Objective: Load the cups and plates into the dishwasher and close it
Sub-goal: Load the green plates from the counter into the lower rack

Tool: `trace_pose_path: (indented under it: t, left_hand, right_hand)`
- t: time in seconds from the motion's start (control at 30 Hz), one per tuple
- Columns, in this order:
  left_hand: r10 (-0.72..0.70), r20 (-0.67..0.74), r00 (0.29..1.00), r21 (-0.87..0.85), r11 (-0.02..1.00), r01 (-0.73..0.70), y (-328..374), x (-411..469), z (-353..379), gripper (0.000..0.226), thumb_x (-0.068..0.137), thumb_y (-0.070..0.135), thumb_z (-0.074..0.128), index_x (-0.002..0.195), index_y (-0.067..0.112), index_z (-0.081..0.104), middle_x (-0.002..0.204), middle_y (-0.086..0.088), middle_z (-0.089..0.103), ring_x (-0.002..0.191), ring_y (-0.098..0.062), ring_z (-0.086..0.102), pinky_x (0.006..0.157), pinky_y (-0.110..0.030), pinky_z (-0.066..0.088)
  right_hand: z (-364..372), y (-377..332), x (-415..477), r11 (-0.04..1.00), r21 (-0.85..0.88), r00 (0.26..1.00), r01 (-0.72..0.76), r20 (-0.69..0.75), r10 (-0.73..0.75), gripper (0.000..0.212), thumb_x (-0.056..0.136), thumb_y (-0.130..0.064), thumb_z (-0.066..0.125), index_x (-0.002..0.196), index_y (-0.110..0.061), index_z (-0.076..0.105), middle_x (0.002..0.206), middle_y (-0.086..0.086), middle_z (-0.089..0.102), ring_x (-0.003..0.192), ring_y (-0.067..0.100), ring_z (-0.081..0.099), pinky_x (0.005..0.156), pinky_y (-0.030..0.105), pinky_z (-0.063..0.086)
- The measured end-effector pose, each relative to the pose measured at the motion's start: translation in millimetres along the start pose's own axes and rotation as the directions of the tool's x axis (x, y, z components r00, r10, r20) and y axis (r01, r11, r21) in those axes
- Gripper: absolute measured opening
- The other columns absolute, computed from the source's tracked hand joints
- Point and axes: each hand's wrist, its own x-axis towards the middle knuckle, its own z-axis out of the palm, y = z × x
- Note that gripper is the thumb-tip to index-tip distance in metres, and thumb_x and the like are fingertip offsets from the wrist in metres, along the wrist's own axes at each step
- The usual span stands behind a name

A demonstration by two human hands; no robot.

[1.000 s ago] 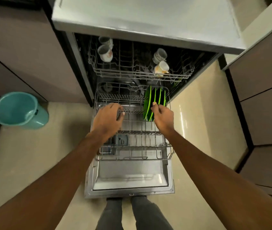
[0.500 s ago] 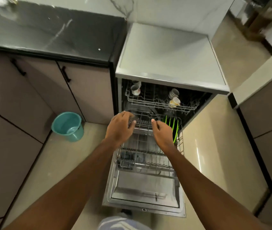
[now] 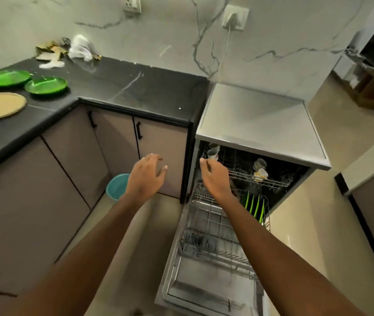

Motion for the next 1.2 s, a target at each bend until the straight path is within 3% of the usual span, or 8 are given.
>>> trace_pose_path:
  t: [0.23, 0.33, 0.47, 0.6, 0.7, 0.93, 1.1, 1.2]
  left_hand:
    - [-0.022, -0.085, 0.996, 0.031, 0.999, 0.025, -80, 25, -68, 0.032, 0.091, 0.027, 0.06, 0.118, 0.01, 0.06, 0.117, -0.005, 0.063, 0.108, -0.021, 0.059, 0.097, -0.037, 0.045]
    - [-0.03, -0.109, 0.994, 0.047, 0.998, 0.035, -125, 41, -103, 0.033, 0.091, 0.028, 0.06, 0.119, 0.011, 0.06, 0.119, -0.004, 0.062, 0.109, -0.02, 0.058, 0.098, -0.037, 0.045]
    - [-0.055, -0.145, 0.988, 0.078, 0.995, 0.067, -182, 62, -148, 0.034, 0.091, 0.028, 0.06, 0.12, 0.012, 0.06, 0.12, -0.004, 0.063, 0.112, -0.021, 0.058, 0.099, -0.036, 0.044]
    - [-0.083, -0.183, 0.98, 0.121, 0.987, 0.106, -233, 81, -187, 0.04, 0.09, 0.03, 0.06, 0.126, 0.012, 0.058, 0.124, -0.006, 0.062, 0.115, -0.023, 0.057, 0.101, -0.035, 0.043]
    - [-0.118, -0.205, 0.972, 0.137, 0.98, 0.148, -266, 98, -210, 0.042, 0.091, 0.032, 0.059, 0.129, 0.014, 0.056, 0.126, -0.005, 0.061, 0.115, -0.023, 0.057, 0.1, -0.036, 0.043]
    - [-0.181, -0.237, 0.955, 0.138, 0.966, 0.217, -334, 142, -232, 0.042, 0.09, 0.032, 0.059, 0.128, 0.013, 0.057, 0.126, -0.006, 0.061, 0.117, -0.024, 0.056, 0.1, -0.038, 0.044]
    - [-0.2, -0.236, 0.951, 0.162, 0.957, 0.241, -376, 186, -233, 0.041, 0.09, 0.028, 0.06, 0.128, 0.01, 0.058, 0.126, -0.008, 0.061, 0.116, -0.023, 0.056, 0.099, -0.034, 0.043]
    - [-0.216, -0.233, 0.948, 0.177, 0.949, 0.26, -398, 216, -231, 0.04, 0.091, 0.027, 0.06, 0.126, 0.01, 0.058, 0.123, -0.008, 0.063, 0.111, -0.024, 0.058, 0.095, -0.036, 0.046]
  right_hand:
    - [60, -78, 35, 0.996, 0.083, 0.999, 0.035, 0.0, -0.035, 0.044, 0.1, -0.034, 0.043, 0.063, -0.011, 0.049, 0.059, 0.001, 0.05, 0.058, 0.014, 0.048, 0.057, 0.029, 0.028]
    - [95, -119, 52, 0.995, 0.087, 0.998, 0.055, -0.018, -0.054, 0.04, 0.1, -0.033, 0.044, 0.063, -0.018, 0.049, 0.062, -0.004, 0.051, 0.06, 0.01, 0.047, 0.061, 0.028, 0.031]
    - [143, -177, 79, 0.988, 0.112, 0.995, 0.103, 0.001, -0.104, 0.037, 0.101, -0.029, 0.044, 0.071, -0.012, 0.058, 0.07, 0.002, 0.058, 0.069, 0.018, 0.056, 0.068, 0.039, 0.044]
    - [191, -227, 107, 0.982, 0.114, 0.987, 0.153, 0.025, -0.157, 0.035, 0.1, -0.028, 0.045, 0.086, -0.005, 0.067, 0.082, 0.008, 0.067, 0.077, 0.021, 0.06, 0.069, 0.03, 0.04]
    - [221, -254, 127, 0.978, 0.119, 0.984, 0.168, 0.035, -0.174, 0.032, 0.1, -0.029, 0.046, 0.09, -0.009, 0.069, 0.082, -0.001, 0.066, 0.077, 0.015, 0.059, 0.065, 0.021, 0.032]
    - [287, -290, 184, 0.971, 0.154, 0.978, 0.185, 0.072, -0.198, 0.032, 0.099, -0.031, 0.047, 0.091, -0.011, 0.07, 0.085, 0.004, 0.07, 0.082, 0.018, 0.062, 0.069, 0.023, 0.036]
    - [333, -306, 234, 0.964, 0.186, 0.968, 0.191, 0.125, -0.216, 0.035, 0.1, -0.03, 0.045, 0.089, -0.008, 0.069, 0.081, 0.006, 0.068, 0.078, 0.02, 0.062, 0.075, 0.037, 0.049]
    - [357, -314, 271, 0.957, 0.203, 0.961, 0.207, 0.14, -0.238, 0.031, 0.1, -0.027, 0.047, 0.093, -0.007, 0.07, 0.083, 0.008, 0.069, 0.079, 0.02, 0.062, 0.076, 0.038, 0.049]
